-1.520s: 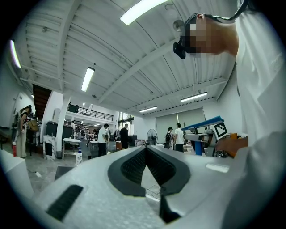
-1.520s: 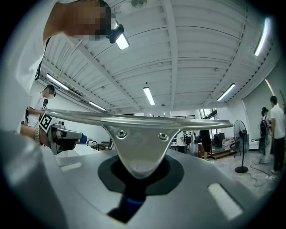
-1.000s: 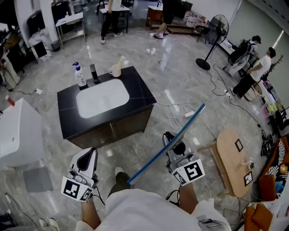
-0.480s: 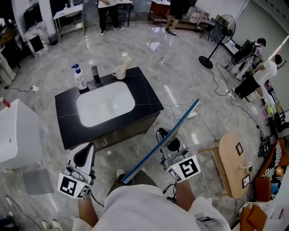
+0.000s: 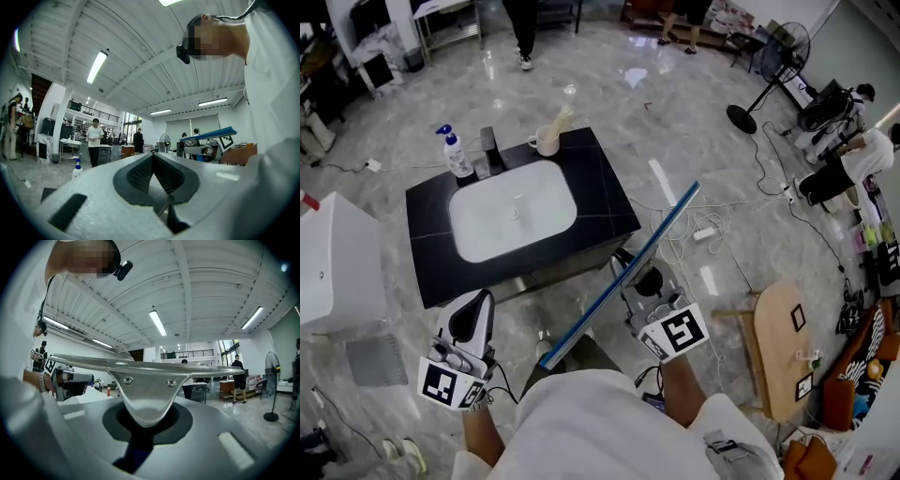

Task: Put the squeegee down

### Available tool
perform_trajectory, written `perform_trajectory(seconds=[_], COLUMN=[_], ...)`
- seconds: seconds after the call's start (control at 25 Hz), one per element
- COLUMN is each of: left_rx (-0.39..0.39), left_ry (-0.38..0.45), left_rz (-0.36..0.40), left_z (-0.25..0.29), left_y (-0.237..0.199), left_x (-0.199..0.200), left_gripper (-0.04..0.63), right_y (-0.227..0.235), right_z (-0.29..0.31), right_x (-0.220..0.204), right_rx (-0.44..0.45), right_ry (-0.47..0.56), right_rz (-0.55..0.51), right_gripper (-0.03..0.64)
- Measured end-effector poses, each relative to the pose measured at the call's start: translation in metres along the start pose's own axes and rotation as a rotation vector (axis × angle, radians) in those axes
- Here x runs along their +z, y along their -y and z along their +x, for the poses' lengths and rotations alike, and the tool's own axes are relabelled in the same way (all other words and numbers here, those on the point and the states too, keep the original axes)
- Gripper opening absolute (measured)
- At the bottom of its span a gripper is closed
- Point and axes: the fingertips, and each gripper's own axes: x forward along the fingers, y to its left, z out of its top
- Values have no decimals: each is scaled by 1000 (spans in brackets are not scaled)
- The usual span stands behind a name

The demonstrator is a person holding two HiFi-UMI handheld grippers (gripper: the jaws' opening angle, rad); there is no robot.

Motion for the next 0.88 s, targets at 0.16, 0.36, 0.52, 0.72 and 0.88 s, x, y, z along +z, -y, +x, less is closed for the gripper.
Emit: perform_trajectory(seconds=[0.16, 0.36, 0.52, 0.72, 0.88], left_rx=[28, 44, 77, 149, 186], left_ry=[-15, -36, -62, -93, -124], left_rz=[-9, -22, -36, -47, -69], left_z=[12, 28, 34, 27, 26], left_y=[-7, -12, -24, -42, -53], left_x=[-8, -22, -30, -39, -52], left_gripper=[-12, -12, -12, -12, -12], right_y=[26, 59, 87, 115, 134], right_z=[27, 75, 119, 163, 189], right_x=[-27, -81, -144, -221, -269], right_rx=[35, 89, 146, 181, 182], right_ry=[-82, -223, -408, -589, -683], right_rz=[-52, -115, -148, -146, -118], right_gripper=[38, 38, 40, 41, 41])
